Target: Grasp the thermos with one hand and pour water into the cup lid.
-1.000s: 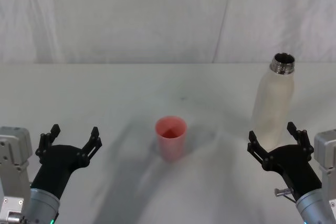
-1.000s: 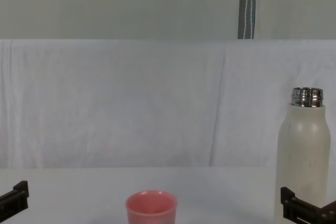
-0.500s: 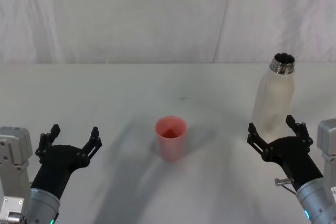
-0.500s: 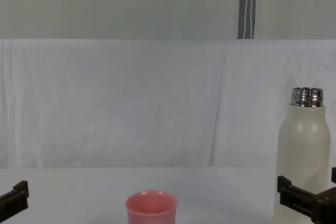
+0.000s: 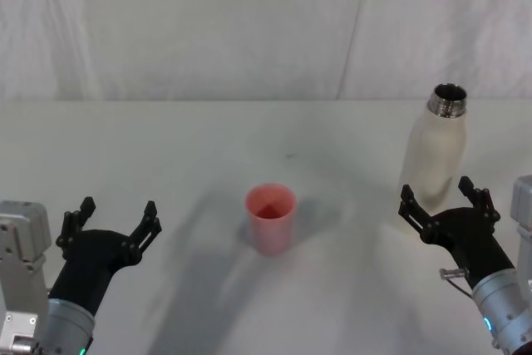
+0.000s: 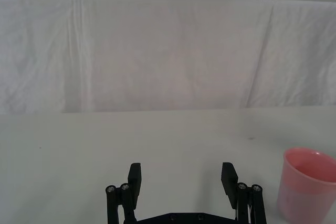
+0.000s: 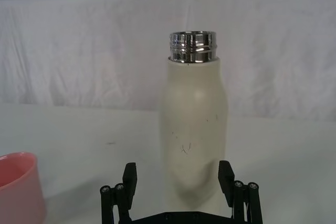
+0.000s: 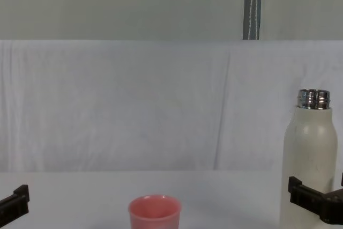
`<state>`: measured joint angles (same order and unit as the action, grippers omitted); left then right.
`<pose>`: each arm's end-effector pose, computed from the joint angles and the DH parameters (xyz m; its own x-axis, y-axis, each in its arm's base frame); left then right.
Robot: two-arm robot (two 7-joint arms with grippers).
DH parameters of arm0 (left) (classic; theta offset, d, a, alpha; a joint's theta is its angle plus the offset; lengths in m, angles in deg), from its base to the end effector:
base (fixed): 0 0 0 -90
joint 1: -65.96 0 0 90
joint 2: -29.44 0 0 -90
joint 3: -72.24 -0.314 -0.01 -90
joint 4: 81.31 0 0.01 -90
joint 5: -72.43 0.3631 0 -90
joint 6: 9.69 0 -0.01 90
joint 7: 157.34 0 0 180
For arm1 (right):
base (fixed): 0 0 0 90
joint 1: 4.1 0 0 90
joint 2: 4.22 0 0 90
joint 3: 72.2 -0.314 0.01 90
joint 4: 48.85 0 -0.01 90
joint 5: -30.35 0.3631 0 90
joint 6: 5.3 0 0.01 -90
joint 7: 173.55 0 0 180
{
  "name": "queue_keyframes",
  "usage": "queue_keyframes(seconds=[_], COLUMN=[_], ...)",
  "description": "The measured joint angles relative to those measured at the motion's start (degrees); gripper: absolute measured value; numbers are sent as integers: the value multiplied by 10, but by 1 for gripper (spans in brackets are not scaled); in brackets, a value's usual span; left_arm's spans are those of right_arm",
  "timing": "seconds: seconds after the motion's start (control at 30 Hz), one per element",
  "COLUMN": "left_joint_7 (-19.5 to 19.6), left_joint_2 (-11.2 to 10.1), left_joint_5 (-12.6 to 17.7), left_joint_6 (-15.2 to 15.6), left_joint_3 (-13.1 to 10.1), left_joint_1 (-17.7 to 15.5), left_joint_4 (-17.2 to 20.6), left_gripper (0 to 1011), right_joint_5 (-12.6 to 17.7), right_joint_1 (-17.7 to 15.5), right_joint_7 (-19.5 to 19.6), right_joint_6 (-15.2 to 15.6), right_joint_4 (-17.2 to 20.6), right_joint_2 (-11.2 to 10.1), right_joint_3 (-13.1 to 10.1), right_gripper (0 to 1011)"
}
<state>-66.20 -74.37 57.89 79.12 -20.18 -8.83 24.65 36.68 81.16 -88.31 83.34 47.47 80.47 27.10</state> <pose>0.3008 0.0375 -0.3079 0.1246 0.9917 -0.0326 -0.9921 0.1241 -0.0177 0.3519 0.0353 -0.3173 0.2516 -0.9674 -0.0295 0.9673 0.2504 0.0397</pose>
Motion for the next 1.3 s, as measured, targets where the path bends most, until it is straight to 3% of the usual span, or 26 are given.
queue_keyframes(seconds=[1.3], left_joint_7=[0], left_joint_2=[0], left_joint_5=[0], left_joint_6=[0], left_joint_3=[0], left_joint_1=[0], left_joint_4=[0], left_gripper=[1001], right_joint_5=[-5], right_joint_1=[70], right_joint_7=[-22], right_joint_6=[-6], right_joint_4=[-75], right_joint_2=[10], right_joint_3=[-13], right_gripper=[1000])
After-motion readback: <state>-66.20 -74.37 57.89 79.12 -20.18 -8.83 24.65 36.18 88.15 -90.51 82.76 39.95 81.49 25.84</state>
